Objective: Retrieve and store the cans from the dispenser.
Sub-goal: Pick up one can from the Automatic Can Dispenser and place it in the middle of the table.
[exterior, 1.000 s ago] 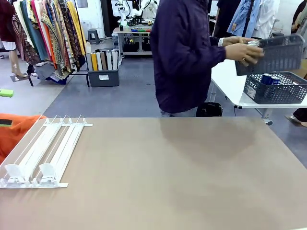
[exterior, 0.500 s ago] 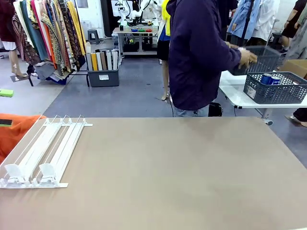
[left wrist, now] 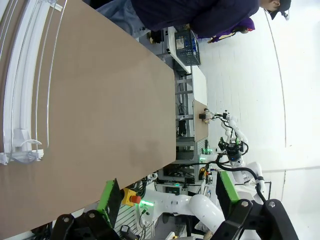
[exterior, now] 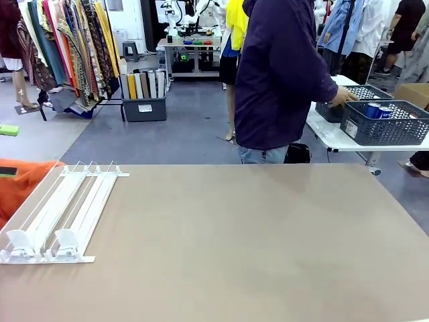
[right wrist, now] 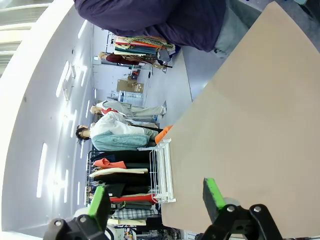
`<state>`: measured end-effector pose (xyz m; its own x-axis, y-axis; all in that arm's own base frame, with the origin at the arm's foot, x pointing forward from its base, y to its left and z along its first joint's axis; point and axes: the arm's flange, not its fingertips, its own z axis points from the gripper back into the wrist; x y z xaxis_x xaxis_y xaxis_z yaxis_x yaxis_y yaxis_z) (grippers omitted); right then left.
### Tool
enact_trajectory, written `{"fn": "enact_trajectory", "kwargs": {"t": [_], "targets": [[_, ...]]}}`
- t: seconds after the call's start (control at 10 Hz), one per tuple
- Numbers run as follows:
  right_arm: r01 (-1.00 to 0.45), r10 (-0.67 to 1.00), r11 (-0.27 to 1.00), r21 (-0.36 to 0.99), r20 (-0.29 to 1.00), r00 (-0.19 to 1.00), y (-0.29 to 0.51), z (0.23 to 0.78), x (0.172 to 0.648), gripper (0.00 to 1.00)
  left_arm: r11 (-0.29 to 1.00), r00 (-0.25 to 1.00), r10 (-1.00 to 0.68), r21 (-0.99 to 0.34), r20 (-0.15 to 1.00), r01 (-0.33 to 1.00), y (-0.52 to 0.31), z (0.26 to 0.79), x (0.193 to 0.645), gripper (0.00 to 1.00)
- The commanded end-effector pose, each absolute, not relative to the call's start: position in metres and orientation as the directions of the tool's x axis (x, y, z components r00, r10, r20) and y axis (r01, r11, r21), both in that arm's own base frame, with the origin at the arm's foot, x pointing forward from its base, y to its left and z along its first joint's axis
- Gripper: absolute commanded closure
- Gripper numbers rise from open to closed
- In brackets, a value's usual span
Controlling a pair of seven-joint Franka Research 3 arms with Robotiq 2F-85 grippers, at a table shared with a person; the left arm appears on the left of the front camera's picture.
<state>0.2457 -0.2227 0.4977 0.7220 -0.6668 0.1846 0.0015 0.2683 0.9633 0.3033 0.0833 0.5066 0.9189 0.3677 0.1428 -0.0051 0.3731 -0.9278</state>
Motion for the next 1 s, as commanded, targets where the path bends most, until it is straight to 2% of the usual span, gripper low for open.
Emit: {"fn": "enact_trajectory", "kwargs": {"t": [0.0,0.9], "targets": [[-0.038,-0.67,0.262,0.964,0.21,0.712,-0.2216,0.4989,0.2486,0.0,0.357,0.917,0.368,-0.934,0.154,0.013,0.0833,0.5071,0.3036,0.0],[-0.038,-0.67,0.262,0.964,0.21,0.712,-0.2216,0.4989,0.2486,0.0,0.357,0.917,0.368,-0.934,0.154,0.013,0.0833,0.5071,0.3036,0.0]]}}
